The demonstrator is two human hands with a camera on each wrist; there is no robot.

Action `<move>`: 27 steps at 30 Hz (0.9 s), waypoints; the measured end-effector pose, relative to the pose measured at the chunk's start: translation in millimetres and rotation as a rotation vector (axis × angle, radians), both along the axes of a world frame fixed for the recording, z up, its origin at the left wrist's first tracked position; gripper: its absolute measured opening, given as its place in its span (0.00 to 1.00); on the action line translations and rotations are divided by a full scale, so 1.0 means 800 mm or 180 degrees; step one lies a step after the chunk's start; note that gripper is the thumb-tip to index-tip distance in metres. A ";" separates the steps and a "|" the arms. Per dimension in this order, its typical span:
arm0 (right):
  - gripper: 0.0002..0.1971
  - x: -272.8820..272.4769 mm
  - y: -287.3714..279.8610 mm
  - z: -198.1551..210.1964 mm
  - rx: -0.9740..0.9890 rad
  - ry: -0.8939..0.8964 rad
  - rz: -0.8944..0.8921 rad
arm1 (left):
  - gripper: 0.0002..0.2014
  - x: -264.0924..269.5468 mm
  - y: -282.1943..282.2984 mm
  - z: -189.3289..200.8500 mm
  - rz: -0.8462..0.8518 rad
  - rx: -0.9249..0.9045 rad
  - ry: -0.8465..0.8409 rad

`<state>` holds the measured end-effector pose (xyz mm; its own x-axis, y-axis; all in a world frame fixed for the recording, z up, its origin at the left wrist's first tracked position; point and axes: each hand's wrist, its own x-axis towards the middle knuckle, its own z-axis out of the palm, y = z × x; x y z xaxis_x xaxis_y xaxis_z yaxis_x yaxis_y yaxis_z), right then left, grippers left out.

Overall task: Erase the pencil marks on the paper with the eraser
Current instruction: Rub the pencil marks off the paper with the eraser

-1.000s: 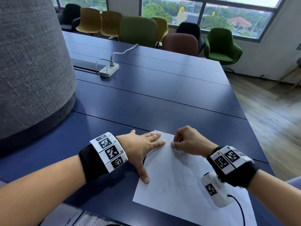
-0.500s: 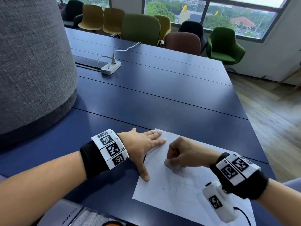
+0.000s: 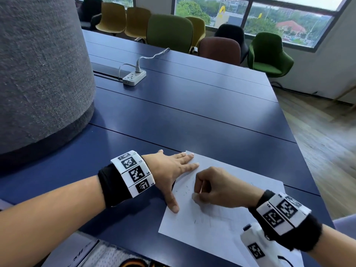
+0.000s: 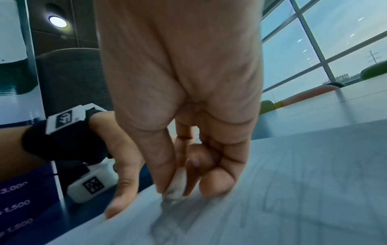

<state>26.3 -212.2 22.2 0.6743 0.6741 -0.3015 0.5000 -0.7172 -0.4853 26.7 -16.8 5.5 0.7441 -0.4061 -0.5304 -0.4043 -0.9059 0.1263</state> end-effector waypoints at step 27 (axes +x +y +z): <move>0.04 -0.003 -0.010 -0.005 0.0235 -0.0248 0.0558 | 0.69 0.000 -0.001 0.000 0.0019 -0.0041 0.0045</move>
<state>24.0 -220.1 18.4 0.5641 0.8015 -0.1985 0.6521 -0.5799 -0.4884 26.5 -17.5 5.7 0.7390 -0.4086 -0.5356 -0.3970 -0.9065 0.1437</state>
